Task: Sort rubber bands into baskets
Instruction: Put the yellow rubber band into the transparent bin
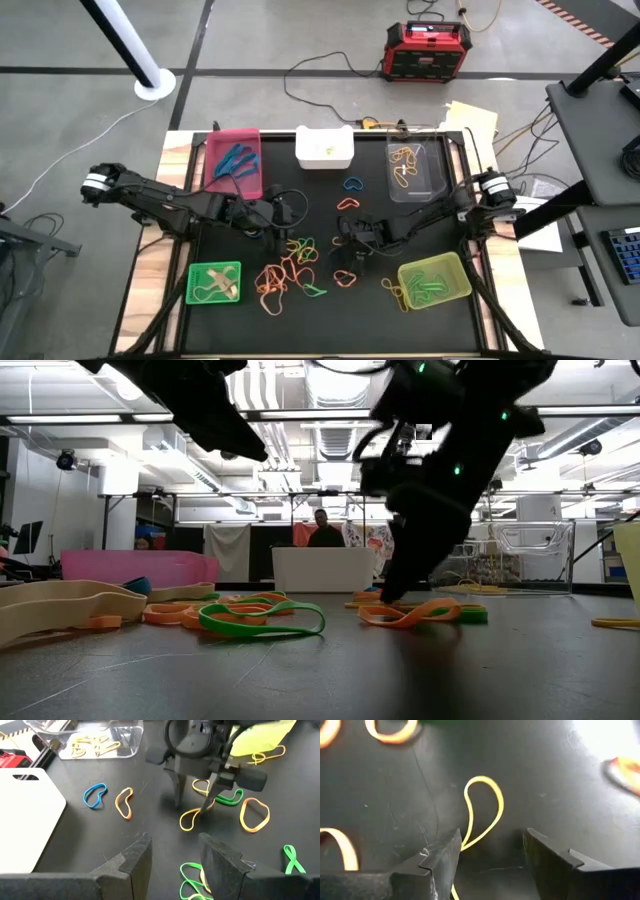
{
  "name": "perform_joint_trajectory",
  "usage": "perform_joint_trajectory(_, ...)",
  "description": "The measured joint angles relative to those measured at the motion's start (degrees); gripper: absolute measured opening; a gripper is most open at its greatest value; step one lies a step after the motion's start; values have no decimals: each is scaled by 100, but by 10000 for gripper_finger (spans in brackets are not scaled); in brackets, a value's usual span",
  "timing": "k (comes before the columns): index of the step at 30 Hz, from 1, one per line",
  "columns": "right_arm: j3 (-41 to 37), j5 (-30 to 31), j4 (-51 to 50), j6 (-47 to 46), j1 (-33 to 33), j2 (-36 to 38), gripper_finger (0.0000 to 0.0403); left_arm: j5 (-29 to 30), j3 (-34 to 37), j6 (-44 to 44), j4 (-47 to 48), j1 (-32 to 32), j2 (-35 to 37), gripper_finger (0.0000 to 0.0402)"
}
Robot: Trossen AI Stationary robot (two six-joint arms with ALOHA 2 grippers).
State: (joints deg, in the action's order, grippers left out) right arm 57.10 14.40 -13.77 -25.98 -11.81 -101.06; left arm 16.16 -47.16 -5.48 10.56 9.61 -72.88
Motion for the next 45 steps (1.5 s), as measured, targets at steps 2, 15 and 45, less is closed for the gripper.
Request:
perform_joint_trajectory(2, 13, -92, 69, 10, 4, -143, 207, -1, 2, 0, -16, 0, 0, 146)
perform_joint_trajectory(15, 13, -177, 150, 302, 15, -513, 21, -1, 4, 0, -72, 0, 0, 146)
perform_joint_trajectory(45, -17, 4680, -2090, -16, 1145, 3199, 9, -1, 4, -407, -459, 235, 0, 146)
